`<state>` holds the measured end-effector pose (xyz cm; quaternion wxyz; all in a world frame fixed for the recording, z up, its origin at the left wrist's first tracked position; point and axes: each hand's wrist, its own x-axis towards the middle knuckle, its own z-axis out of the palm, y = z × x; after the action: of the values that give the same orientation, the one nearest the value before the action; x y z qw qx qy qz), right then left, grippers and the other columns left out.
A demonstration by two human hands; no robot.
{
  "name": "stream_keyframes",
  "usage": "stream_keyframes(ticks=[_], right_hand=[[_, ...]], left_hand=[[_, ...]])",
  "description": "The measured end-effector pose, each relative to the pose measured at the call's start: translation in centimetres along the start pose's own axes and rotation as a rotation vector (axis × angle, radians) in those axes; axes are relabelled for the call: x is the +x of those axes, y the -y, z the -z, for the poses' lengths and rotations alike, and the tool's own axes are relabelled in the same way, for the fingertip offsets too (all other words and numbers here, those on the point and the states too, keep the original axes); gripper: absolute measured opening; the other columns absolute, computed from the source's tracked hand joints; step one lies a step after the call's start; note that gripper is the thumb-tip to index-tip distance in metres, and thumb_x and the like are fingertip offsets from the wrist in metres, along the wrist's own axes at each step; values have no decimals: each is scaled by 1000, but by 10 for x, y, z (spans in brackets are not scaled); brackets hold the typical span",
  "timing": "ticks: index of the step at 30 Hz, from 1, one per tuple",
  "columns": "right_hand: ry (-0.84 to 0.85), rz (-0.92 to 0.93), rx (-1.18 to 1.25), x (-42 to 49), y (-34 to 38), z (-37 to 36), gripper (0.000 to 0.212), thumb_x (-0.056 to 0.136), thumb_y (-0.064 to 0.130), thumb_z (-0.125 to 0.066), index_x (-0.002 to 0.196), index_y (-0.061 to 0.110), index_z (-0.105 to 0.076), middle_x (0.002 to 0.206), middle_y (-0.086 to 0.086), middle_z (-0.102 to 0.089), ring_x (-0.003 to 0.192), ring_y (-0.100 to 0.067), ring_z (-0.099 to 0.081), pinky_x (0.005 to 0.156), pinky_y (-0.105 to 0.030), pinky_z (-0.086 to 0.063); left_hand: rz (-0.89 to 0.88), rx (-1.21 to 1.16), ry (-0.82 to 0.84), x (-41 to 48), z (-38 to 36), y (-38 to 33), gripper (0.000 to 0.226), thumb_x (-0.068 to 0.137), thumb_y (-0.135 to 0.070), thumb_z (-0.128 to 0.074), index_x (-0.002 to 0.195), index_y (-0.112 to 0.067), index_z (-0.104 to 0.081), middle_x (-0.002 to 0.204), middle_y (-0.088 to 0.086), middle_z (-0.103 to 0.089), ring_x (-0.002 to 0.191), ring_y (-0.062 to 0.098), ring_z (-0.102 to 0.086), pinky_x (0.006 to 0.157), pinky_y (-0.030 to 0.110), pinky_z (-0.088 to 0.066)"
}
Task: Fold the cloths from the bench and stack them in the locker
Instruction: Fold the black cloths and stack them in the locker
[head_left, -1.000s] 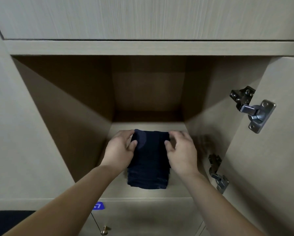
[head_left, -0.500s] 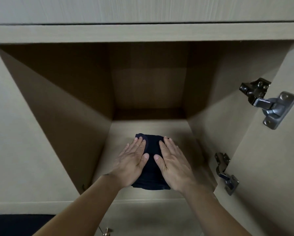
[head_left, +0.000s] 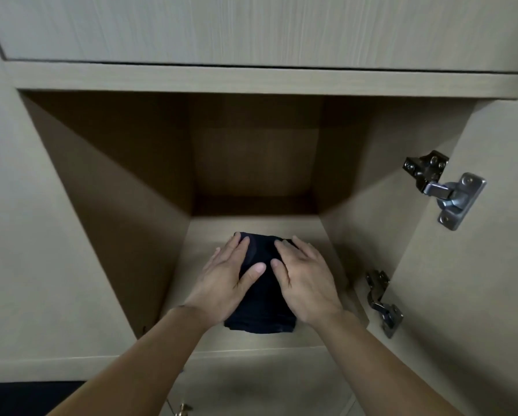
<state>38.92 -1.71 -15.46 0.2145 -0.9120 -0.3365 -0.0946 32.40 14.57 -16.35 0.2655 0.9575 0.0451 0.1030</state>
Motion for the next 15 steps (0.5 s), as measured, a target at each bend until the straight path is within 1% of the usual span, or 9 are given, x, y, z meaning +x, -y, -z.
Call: stream_keyframes(ticks=[2, 4, 5, 7, 9, 11, 12, 13, 15], right_hand=[[-154, 19, -2, -4, 8, 10, 56, 99, 43, -26, 140, 13, -48, 137, -8, -57, 134, -23, -43, 114, -32, -25], [-227, 69, -40, -8, 14, 15, 61, 92, 47, -29, 137, 13, -52, 130, -7, -62, 125, -24, -53, 108, -34, -34], [-196, 97, -67, -10, 18, 18, 62, 92, 49, -31, 140, 14, -47, 136, -7, -58, 128, -23, -50, 111, -34, -31], [-68, 149, -106, -13, 25, 19, 70, 93, 54, -39, 151, 17, -27, 154, -7, -36, 143, -21, -30, 117, -31, -14], [33, 173, -159, -15, 28, 14, 84, 92, 59, -46, 155, 20, -6, 162, -8, -13, 149, -21, -11, 118, -31, 1], [92, 176, -208, -16, 32, 6, 93, 89, 62, -49, 154, 22, 4, 163, -10, -2, 150, -22, -3, 118, -32, 5], [114, 170, -217, -17, 33, 2, 95, 88, 62, -50, 154, 23, 7, 162, -11, 0, 150, -23, -1, 118, -32, 6], [132, 158, -226, -18, 33, -2, 97, 88, 61, -52, 154, 23, 8, 162, -11, 2, 150, -23, 0, 118, -33, 7], [154, 136, -245, -20, 30, -8, 99, 87, 59, -56, 154, 23, 7, 162, -12, 2, 150, -24, 1, 119, -34, 7]], left_hand=[[30, -205, -48, -8, 7, -2, 87, 83, -71, -38, 155, -27, -14, 161, -7, -16, 148, 8, -15, 122, 30, -14], [115, -471, -44, -19, 13, -1, 89, 75, -68, -60, 150, -39, -20, 156, -8, -29, 139, 10, -36, 115, 33, -34], [163, -548, -39, -24, 13, 2, 101, 70, -67, -68, 152, -36, -17, 156, -8, -28, 139, 9, -35, 114, 30, -33], [239, -541, -12, -33, 9, 11, 122, 63, -60, -76, 156, -24, -6, 160, -5, -20, 144, 10, -22, 113, 23, -22], [278, -498, 11, -38, 1, 18, 130, 58, -56, -80, 157, -21, -4, 161, -2, -18, 147, 14, -19, 113, 25, -21], [310, -498, 16, -40, -11, 23, 133, 55, -51, -85, 157, -21, -5, 161, -2, -22, 146, 15, -22, 115, 26, -21], [319, -502, 22, -41, -17, 24, 134, 55, -49, -88, 156, -22, -5, 159, -3, -25, 145, 15, -26, 116, 26, -21], [320, -519, 26, -42, -23, 27, 137, 51, -53, -90, 156, -27, -5, 158, -5, -29, 144, 14, -30, 118, 31, -24], [299, -560, 18, -41, -39, 36, 139, 42, -65, -88, 152, -43, -6, 154, -10, -36, 139, 10, -39, 116, 40, -34]])
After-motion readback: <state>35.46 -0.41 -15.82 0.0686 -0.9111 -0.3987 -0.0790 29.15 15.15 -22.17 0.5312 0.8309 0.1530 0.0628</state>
